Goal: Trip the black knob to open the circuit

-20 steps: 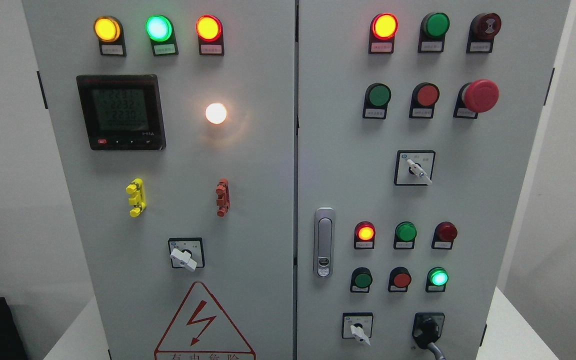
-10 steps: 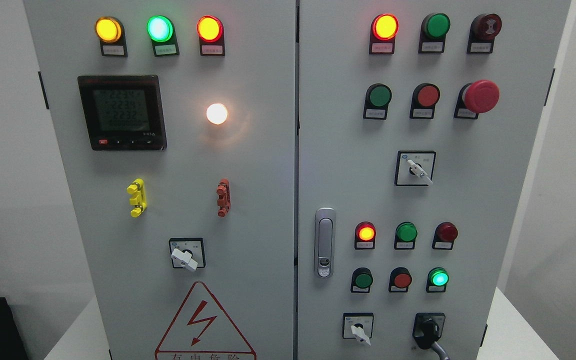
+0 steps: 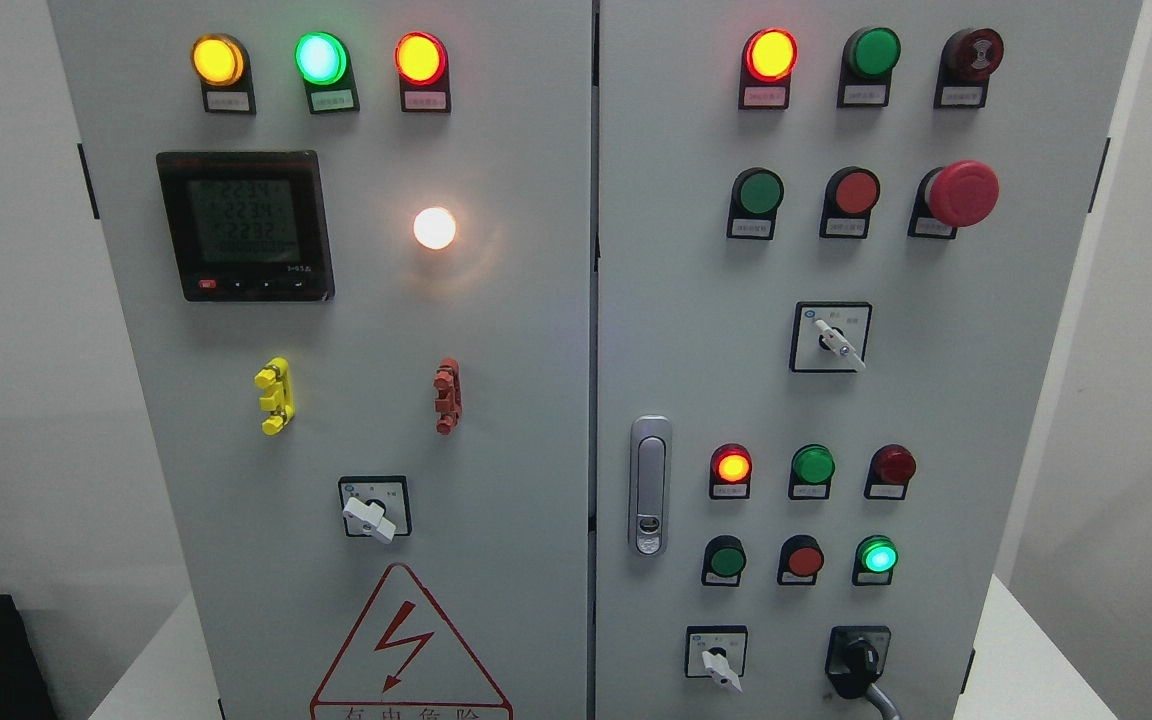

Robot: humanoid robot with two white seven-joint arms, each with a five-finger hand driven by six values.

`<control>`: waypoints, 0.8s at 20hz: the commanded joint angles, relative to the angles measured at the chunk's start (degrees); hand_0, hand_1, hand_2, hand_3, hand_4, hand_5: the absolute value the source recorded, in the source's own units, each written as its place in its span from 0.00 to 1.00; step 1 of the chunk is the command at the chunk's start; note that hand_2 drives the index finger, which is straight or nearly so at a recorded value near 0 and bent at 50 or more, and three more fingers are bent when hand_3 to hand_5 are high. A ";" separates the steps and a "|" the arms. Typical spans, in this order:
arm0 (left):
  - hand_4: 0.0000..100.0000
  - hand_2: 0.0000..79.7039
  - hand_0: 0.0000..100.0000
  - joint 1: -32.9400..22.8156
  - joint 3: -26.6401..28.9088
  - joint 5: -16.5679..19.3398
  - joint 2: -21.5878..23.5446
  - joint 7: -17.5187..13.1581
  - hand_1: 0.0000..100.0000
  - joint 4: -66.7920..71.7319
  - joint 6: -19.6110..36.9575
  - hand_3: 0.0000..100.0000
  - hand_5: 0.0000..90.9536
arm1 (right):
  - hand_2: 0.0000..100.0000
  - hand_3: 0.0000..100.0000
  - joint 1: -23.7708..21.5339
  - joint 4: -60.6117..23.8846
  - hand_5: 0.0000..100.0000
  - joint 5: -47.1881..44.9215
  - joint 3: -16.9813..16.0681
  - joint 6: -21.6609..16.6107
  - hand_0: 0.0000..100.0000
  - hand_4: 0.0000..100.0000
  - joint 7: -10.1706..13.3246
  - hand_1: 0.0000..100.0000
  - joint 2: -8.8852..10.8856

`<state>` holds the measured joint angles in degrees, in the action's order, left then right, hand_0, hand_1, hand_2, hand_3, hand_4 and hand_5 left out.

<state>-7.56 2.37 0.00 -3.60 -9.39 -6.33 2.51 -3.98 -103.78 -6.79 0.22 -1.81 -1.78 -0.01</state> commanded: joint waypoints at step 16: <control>0.00 0.00 0.12 0.00 0.00 1.32 0.00 -0.01 0.39 0.00 -0.31 0.00 0.00 | 0.00 1.00 -4.36 -4.85 0.90 -0.68 -0.84 -0.12 0.00 0.94 0.29 0.00 -1.13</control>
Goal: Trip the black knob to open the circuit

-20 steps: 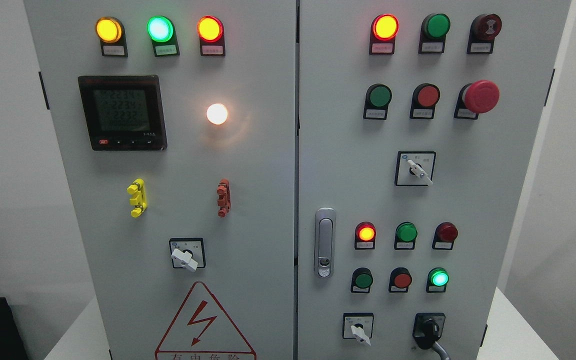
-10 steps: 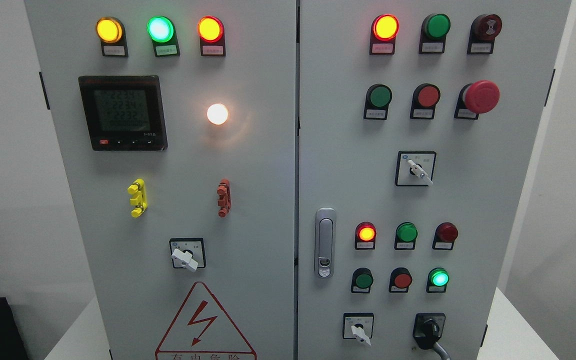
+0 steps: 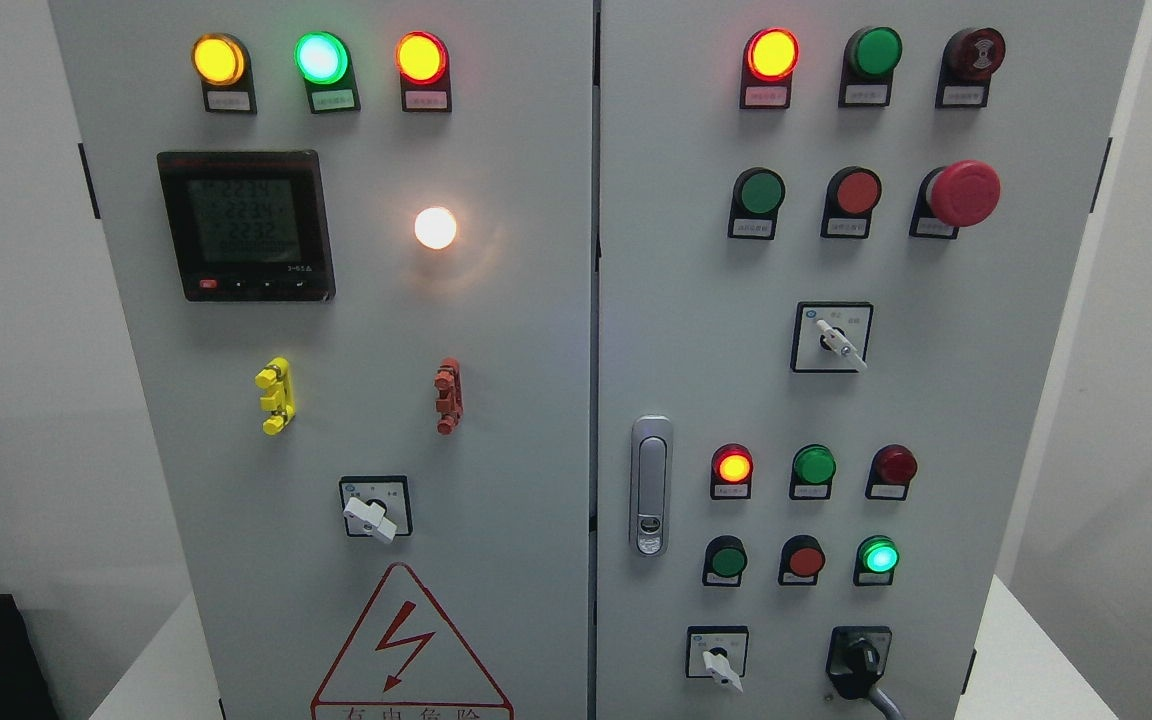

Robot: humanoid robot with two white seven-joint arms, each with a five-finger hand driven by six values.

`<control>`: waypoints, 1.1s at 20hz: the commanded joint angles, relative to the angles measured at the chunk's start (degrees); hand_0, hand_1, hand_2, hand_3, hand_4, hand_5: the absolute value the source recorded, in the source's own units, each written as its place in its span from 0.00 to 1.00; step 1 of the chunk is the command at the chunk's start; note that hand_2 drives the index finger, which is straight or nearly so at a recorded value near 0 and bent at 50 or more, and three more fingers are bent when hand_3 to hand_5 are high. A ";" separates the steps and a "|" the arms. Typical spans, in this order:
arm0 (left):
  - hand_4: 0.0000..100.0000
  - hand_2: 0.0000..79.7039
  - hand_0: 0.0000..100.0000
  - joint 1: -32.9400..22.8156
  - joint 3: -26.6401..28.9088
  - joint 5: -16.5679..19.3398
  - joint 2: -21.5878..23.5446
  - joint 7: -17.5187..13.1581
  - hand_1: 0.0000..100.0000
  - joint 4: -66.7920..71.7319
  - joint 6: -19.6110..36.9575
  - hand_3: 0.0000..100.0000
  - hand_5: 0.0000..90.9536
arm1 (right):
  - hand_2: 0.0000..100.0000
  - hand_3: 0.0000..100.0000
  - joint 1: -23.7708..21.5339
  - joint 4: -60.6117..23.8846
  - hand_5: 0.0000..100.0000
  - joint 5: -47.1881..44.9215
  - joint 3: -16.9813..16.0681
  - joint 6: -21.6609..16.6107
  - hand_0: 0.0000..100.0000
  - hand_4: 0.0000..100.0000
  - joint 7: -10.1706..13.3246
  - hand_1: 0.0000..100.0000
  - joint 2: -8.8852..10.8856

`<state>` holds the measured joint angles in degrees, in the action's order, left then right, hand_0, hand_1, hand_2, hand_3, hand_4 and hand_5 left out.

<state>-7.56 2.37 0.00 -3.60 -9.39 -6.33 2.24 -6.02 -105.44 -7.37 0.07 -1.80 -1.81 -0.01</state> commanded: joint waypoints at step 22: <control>0.00 0.00 0.12 0.00 0.00 1.32 0.00 -0.01 0.39 0.00 0.05 0.00 0.00 | 0.00 0.37 -11.29 -10.40 0.28 -0.18 -1.39 -1.54 0.00 0.29 -0.47 0.00 -1.84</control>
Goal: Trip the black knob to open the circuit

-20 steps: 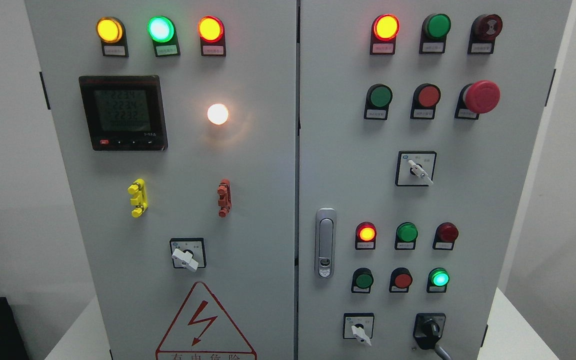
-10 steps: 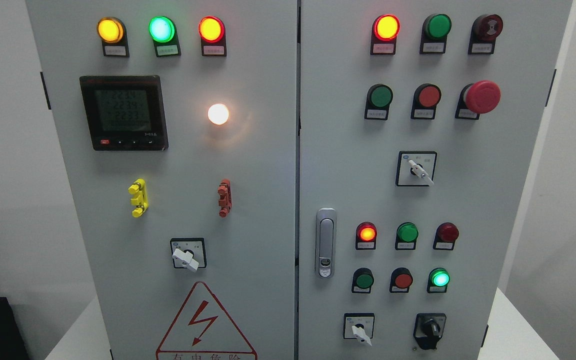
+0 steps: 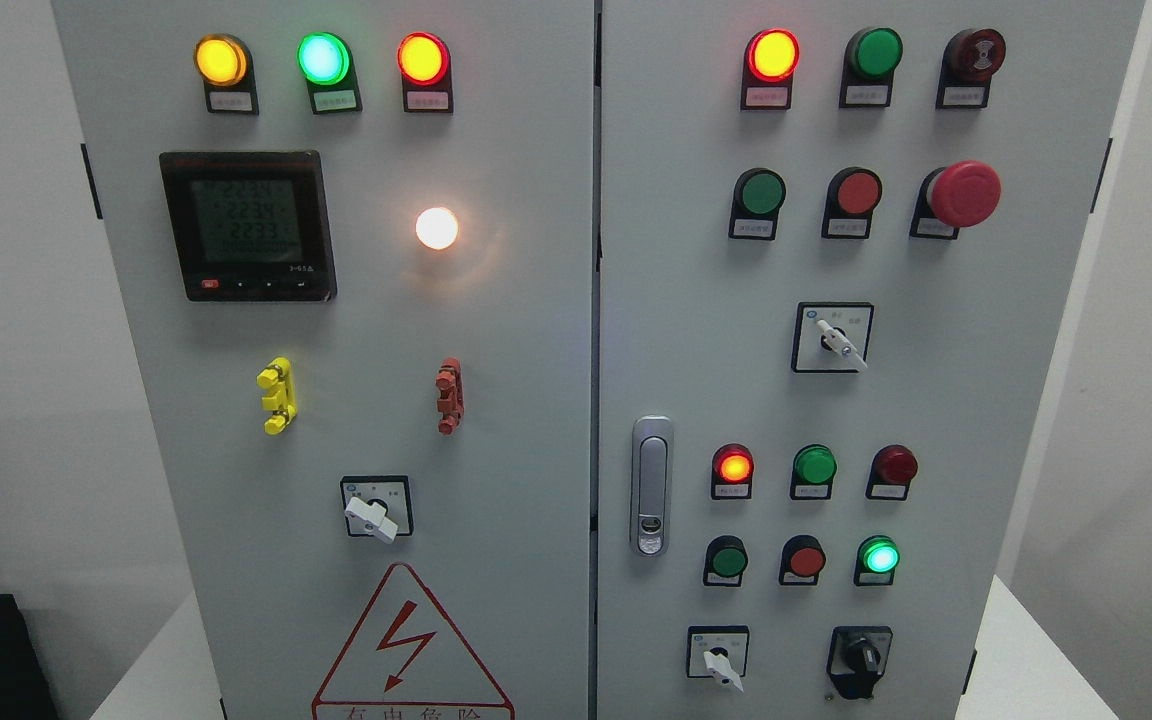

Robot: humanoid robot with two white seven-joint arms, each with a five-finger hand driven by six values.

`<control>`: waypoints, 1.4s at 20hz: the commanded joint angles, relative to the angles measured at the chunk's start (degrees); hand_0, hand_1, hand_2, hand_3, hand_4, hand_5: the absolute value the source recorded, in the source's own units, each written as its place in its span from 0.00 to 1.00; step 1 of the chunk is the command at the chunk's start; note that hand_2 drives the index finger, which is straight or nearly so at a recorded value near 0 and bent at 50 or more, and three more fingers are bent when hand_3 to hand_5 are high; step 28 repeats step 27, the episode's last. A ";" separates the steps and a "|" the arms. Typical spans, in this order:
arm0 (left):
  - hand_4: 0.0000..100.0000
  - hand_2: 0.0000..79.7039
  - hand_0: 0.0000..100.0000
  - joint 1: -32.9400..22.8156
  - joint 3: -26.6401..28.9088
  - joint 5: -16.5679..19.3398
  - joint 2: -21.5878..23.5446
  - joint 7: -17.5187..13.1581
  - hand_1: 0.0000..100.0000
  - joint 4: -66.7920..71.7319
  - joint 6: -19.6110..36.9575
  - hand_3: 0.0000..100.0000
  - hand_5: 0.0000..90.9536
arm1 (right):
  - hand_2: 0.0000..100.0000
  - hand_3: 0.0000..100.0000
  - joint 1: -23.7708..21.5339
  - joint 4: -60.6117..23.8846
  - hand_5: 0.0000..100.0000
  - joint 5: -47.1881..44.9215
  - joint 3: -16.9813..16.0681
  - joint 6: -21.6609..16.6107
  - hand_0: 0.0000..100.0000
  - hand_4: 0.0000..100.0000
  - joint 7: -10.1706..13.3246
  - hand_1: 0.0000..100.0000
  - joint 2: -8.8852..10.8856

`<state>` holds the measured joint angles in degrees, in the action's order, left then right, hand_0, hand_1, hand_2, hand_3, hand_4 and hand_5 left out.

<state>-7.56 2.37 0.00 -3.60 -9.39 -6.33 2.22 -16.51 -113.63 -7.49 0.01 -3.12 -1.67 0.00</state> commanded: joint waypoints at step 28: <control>0.00 0.00 0.12 0.00 0.00 1.32 0.00 -0.02 0.39 0.00 0.06 0.00 0.00 | 0.00 0.00 -1.33 -0.89 0.00 -0.07 -1.16 -0.13 0.00 0.00 -0.79 0.00 -2.11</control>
